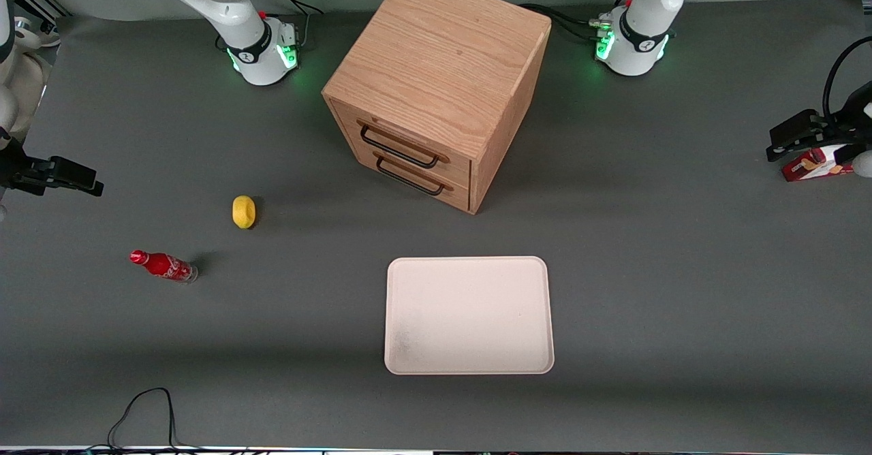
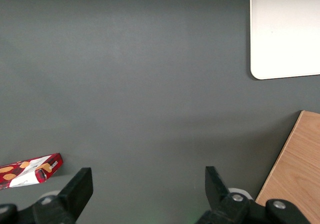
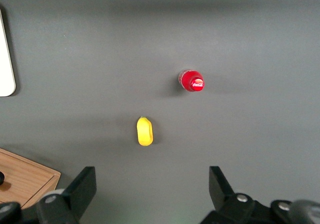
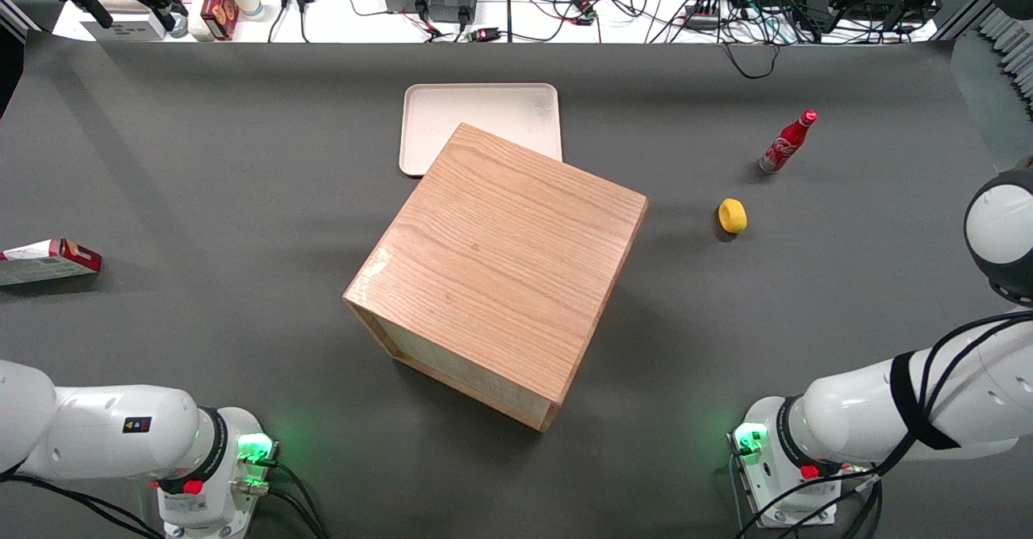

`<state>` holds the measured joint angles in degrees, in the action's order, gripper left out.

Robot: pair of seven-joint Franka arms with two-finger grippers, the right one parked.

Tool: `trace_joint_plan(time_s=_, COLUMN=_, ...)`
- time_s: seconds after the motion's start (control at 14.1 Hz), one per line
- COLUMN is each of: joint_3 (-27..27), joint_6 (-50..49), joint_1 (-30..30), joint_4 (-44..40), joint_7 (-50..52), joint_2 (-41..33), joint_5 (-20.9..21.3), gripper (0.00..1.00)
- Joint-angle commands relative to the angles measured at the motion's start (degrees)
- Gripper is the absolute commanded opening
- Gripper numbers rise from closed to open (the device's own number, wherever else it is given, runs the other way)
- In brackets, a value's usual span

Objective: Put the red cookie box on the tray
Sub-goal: 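Move the left gripper over the red plaid shortbread box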

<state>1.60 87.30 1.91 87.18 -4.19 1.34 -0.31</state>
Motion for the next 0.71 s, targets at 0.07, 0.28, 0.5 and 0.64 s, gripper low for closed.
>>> trace_joint_plan(time_s=0.07, joint_3=-0.01, joint_6=-0.55, joint_1=-0.15, joint_4=0.8, joint_7=0.94, joint_2=-1.17, joint_5=0.75, gripper=1.0)
trace_joint_plan(time_s=0.28, joint_3=-0.01, joint_6=-1.08, joint_1=0.11, joint_4=0.8, joint_7=0.94, joint_2=-1.08, joint_5=0.93, gripper=1.0)
trace_joint_plan(time_s=0.5, joint_3=-0.1, joint_6=-1.43, joint_1=2.74, joint_4=3.07, joint_7=0.51, joint_2=-2.13, joint_5=1.89, gripper=1.0)
trace_joint_plan(time_s=0.64, joint_3=-0.01, joint_6=-0.73, joint_1=5.81, joint_4=5.8, joint_7=-0.46, joint_2=-3.79, joint_5=2.07, gripper=1.0)
